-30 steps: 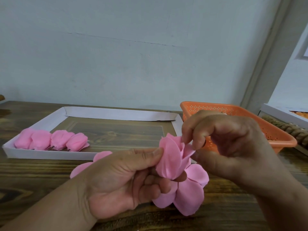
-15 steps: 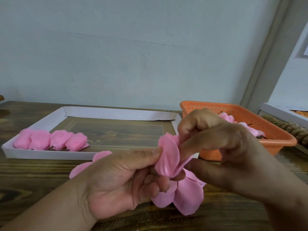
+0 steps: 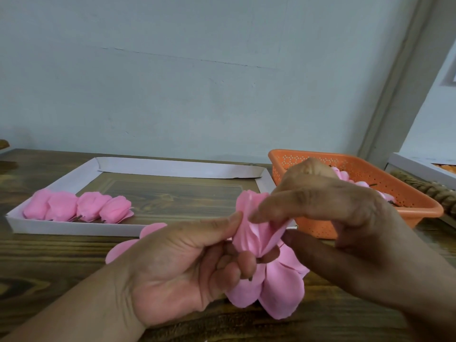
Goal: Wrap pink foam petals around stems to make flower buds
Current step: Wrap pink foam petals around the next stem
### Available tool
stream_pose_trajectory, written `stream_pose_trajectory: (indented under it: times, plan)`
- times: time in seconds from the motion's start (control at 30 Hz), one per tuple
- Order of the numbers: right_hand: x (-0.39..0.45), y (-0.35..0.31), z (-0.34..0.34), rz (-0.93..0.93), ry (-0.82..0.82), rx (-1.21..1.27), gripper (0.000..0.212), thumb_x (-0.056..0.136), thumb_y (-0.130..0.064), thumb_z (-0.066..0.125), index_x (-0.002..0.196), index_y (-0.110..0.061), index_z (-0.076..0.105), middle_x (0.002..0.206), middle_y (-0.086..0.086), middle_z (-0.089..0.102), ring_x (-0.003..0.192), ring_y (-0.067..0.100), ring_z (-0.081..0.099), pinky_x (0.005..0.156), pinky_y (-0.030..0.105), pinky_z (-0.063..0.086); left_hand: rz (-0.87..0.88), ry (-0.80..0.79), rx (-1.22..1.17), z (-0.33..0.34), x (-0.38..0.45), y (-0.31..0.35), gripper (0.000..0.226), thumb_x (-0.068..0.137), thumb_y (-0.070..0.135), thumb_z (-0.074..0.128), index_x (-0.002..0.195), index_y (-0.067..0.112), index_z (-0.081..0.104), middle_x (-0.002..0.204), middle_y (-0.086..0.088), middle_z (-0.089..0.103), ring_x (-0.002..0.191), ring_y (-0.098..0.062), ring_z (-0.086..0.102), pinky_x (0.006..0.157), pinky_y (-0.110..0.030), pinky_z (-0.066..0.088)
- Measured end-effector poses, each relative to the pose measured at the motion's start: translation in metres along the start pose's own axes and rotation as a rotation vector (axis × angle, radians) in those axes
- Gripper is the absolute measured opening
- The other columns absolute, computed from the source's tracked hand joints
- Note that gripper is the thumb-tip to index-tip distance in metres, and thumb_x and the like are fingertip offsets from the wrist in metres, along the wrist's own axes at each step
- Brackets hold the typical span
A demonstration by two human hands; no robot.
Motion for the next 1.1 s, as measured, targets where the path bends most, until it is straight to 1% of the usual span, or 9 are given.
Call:
stream_pose_trajectory:
  times: [0.1, 0.27, 0.4, 0.5, 0.57, 0.67, 0.8, 0.97, 1.1]
  plan:
    - [-0.0001, 0.0, 0.0006, 0.004, -0.001, -0.007, 0.04, 0.067, 0.008, 0.07, 0.098, -0.017, 0.072, 0.089, -0.018, 0.059, 0.092, -0.003, 0.044, 0.088, 0.023, 0.037, -0.015, -0.01, -0.007, 0.0017, 0.0005, 0.0005, 0.028, 0.075, 0.049, 0.074, 0.086, 0.023, 0.074, 0.071, 0.002, 0.062, 0.063, -0.008, 0.059, 0.064, -0.02, 0.049]
    - [-0.0004, 0.0009, 0.0013, 0.014, 0.0, -0.019, 0.049, 0.068, 0.008, 0.068, 0.109, -0.02, 0.068, 0.09, -0.021, 0.058, 0.094, -0.003, 0.044, 0.089, 0.023, 0.036, -0.011, -0.011, -0.027, 0.0041, -0.0011, 0.0026, 0.029, 0.071, 0.045, 0.078, 0.088, 0.022, 0.076, 0.075, 0.003, 0.068, 0.067, -0.008, 0.065, 0.067, -0.021, 0.054]
    - [-0.001, 0.0017, 0.0016, 0.019, 0.001, -0.026, 0.057, 0.069, 0.008, 0.066, 0.116, -0.024, 0.063, 0.091, -0.023, 0.058, 0.095, -0.002, 0.044, 0.09, 0.022, 0.035, -0.006, 0.015, -0.023, 0.0051, -0.0008, 0.0019, 0.032, 0.064, 0.046, 0.082, 0.084, 0.021, 0.076, 0.073, 0.002, 0.067, 0.064, -0.008, 0.064, 0.065, -0.02, 0.053]
    - [-0.0015, 0.0011, 0.0016, 0.009, 0.011, -0.025, 0.06, 0.071, 0.006, 0.064, 0.12, -0.029, 0.059, 0.093, -0.022, 0.06, 0.096, 0.002, 0.049, 0.088, 0.022, 0.037, -0.006, 0.027, -0.06, 0.0051, -0.0006, 0.0018, 0.029, 0.069, 0.044, 0.079, 0.085, 0.02, 0.076, 0.073, 0.001, 0.065, 0.064, -0.008, 0.063, 0.065, -0.02, 0.052]
    - [-0.0018, 0.0005, 0.0006, 0.001, 0.03, -0.028, 0.062, 0.07, 0.005, 0.062, 0.122, -0.03, 0.056, 0.095, -0.02, 0.061, 0.093, 0.007, 0.055, 0.085, 0.021, 0.04, -0.007, 0.055, -0.08, 0.0046, -0.0004, 0.0022, 0.025, 0.075, 0.04, 0.07, 0.087, 0.019, 0.076, 0.075, 0.001, 0.067, 0.066, -0.007, 0.064, 0.066, -0.019, 0.054]
    - [-0.0017, 0.0008, -0.0001, 0.005, 0.042, 0.003, 0.064, 0.069, 0.007, 0.062, 0.121, -0.03, 0.055, 0.095, -0.019, 0.062, 0.087, 0.009, 0.056, 0.081, 0.018, 0.042, -0.011, 0.065, -0.091, 0.0052, 0.0002, 0.0036, 0.025, 0.077, 0.037, 0.064, 0.088, 0.019, 0.077, 0.077, 0.003, 0.069, 0.068, -0.006, 0.066, 0.067, -0.018, 0.055]
    - [-0.0012, 0.0011, 0.0006, -0.006, 0.07, 0.029, 0.061, 0.068, 0.008, 0.061, 0.118, -0.027, 0.057, 0.094, -0.017, 0.064, 0.082, 0.004, 0.055, 0.078, 0.014, 0.041, 0.002, 0.028, -0.061, 0.0045, -0.0001, 0.0047, 0.027, 0.076, 0.044, 0.073, 0.09, 0.021, 0.075, 0.076, 0.003, 0.065, 0.067, -0.006, 0.062, 0.068, -0.018, 0.051]
    - [0.0005, -0.0002, 0.0021, -0.045, 0.122, 0.05, 0.057, 0.072, 0.009, 0.059, 0.117, -0.026, 0.056, 0.093, -0.015, 0.064, 0.08, 0.001, 0.054, 0.077, 0.012, 0.04, 0.023, 0.018, -0.028, 0.0052, 0.0, 0.0049, 0.028, 0.073, 0.048, 0.074, 0.087, 0.024, 0.074, 0.072, 0.003, 0.062, 0.063, -0.006, 0.058, 0.064, -0.018, 0.048]
    - [0.0012, -0.0011, 0.0038, -0.051, 0.118, 0.017, 0.055, 0.074, 0.008, 0.057, 0.117, -0.026, 0.057, 0.092, -0.018, 0.063, 0.082, 0.002, 0.054, 0.076, 0.013, 0.041, 0.024, 0.005, -0.051, 0.0072, -0.0007, 0.0041, 0.029, 0.071, 0.047, 0.076, 0.085, 0.021, 0.073, 0.071, 0.001, 0.059, 0.062, -0.008, 0.056, 0.063, -0.018, 0.047]
Point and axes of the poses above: each hand's wrist, its own x-axis towards the middle knuckle, its own z-axis out of the palm, y = z × x, the point moved 2 cm from there along x, towards the middle knuckle
